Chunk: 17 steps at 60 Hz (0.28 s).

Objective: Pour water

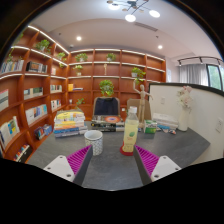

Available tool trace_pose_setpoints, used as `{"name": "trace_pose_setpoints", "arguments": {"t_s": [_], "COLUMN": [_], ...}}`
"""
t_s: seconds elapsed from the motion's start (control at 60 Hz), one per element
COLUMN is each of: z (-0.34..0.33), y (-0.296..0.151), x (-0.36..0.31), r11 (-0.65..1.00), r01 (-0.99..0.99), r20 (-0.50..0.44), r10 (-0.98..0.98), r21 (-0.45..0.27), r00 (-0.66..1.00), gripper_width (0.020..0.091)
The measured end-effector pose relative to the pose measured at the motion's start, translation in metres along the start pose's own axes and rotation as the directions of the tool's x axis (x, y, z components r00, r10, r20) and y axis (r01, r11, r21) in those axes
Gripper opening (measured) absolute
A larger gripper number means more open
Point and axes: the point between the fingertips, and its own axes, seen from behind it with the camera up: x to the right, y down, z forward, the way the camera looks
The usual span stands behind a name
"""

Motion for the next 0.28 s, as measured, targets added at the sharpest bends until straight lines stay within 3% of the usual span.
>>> {"name": "trace_pose_setpoints", "arguments": {"t_s": [0.283], "z": [-0.019], "y": [-0.01], "x": [-0.012], "r11": [0.999], "r01": [0.022], "r20": [0.022], "r10": [-0.023], "r21": [0.03], "r00": [1.0], "gripper_width": [0.0818]}}
